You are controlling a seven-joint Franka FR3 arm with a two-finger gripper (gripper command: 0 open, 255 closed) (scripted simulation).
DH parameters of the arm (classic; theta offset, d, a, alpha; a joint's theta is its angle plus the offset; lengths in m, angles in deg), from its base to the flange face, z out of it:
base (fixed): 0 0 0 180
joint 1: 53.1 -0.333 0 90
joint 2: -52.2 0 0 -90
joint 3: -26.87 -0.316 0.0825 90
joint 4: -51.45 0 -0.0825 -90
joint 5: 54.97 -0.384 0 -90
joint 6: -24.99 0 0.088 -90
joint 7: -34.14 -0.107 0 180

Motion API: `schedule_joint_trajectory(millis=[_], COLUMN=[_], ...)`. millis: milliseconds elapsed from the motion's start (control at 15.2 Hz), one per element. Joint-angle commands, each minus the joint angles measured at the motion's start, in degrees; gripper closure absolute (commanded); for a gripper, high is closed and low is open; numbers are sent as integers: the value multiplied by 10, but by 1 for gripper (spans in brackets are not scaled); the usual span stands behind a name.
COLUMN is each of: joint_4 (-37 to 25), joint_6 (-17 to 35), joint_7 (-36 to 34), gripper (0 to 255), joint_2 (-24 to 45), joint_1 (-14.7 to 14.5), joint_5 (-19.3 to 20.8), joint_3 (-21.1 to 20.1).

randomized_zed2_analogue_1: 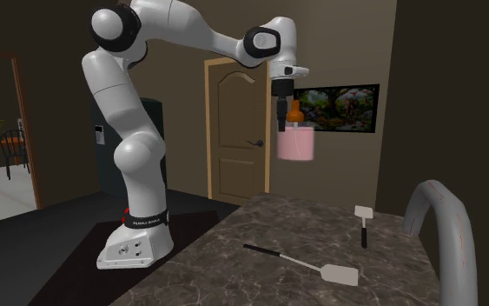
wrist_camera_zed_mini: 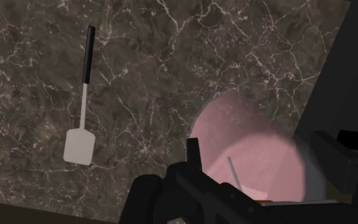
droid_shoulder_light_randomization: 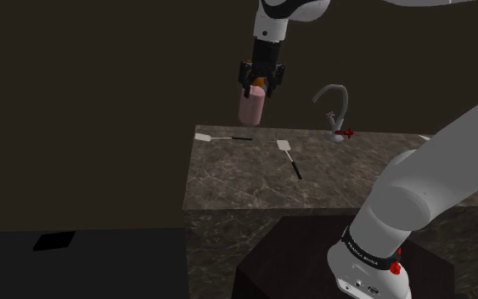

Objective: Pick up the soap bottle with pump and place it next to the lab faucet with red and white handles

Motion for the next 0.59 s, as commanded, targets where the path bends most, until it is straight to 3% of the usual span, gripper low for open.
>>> schedule_joint_trajectory(millis=[0, 528], joint_4=[-16, -84], joint_6=[-16, -77], joint_7=[0, -1], gripper=[255, 255], joint_2=[0, 7], joint_1=[0, 0], joint_5=[0, 1], joint_3=[0, 1])
